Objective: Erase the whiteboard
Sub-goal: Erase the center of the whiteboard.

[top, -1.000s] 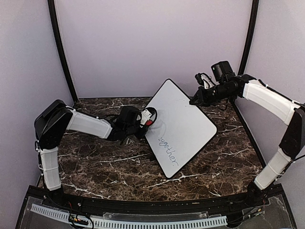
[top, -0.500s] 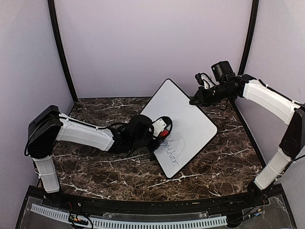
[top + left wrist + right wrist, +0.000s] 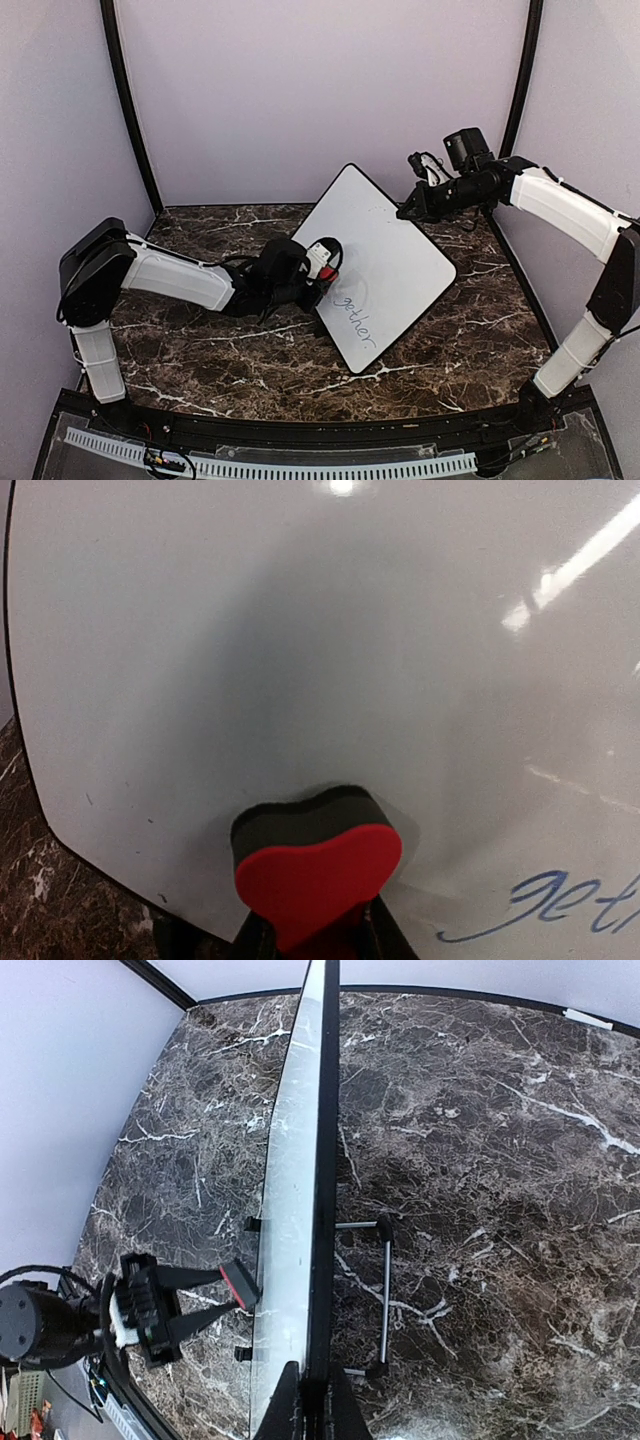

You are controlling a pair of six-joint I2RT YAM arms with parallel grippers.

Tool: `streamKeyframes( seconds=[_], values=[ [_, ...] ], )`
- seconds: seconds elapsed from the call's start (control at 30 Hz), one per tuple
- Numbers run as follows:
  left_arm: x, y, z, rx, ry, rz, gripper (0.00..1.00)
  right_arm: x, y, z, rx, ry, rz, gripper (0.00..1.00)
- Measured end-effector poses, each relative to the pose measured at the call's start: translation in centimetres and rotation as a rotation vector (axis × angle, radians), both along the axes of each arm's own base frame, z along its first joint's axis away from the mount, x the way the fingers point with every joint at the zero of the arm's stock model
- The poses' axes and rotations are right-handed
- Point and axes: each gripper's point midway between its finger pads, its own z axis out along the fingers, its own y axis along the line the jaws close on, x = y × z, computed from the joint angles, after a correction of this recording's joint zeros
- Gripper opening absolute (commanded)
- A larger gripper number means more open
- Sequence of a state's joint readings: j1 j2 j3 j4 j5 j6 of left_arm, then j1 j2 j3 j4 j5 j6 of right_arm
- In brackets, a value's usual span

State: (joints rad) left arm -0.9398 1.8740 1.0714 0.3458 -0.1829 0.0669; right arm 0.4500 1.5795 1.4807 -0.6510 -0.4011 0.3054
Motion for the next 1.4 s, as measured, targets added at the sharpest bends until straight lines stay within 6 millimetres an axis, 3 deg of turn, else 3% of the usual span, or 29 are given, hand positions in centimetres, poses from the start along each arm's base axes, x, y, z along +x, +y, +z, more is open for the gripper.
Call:
streamKeyframes(
  seconds=[0.17, 0.33, 0.47, 0.7, 0.87, 1.2, 1.4],
  values=[
    [3.5, 3.6, -2.4, 0.065, 0.008, 0.111, 0.0, 0.0, -0.1, 0.0, 0.0, 0.007, -0.016, 0.0],
    [3.5, 4.2, -3.4, 0.08, 0.012, 0.122, 0.0, 0.0, -0.2, -0.1, 0.003, 0.016, -0.027, 0.0],
    [1.8, 3.6, -3.6, 0.09, 0.001, 0.088, 0.0, 0.0, -0.1, -0.1, 0.003, 0.016, -0.027, 0.0],
    [-4.2, 0.5, -2.9, 0.067, 0.013, -0.077, 0.0, -0.3, 0.0, 0.1, 0.008, 0.0, -0.002, 0.0],
    [-5.6, -0.6, -2.6, 0.047, 0.026, -0.134, 0.0, -0.5, 0.4, 0.5, 0.014, -0.025, 0.031, 0.0],
    [-4.2, 0.2, -2.4, 0.062, 0.029, -0.079, 0.0, -0.5, 0.4, 0.5, 0.011, -0.031, 0.031, 0.0],
    [-0.9, 1.9, -2.0, 0.063, 0.01, 0.013, 0.0, -0.4, 0.3, 0.4, 0.01, -0.026, 0.022, 0.0]
  ],
)
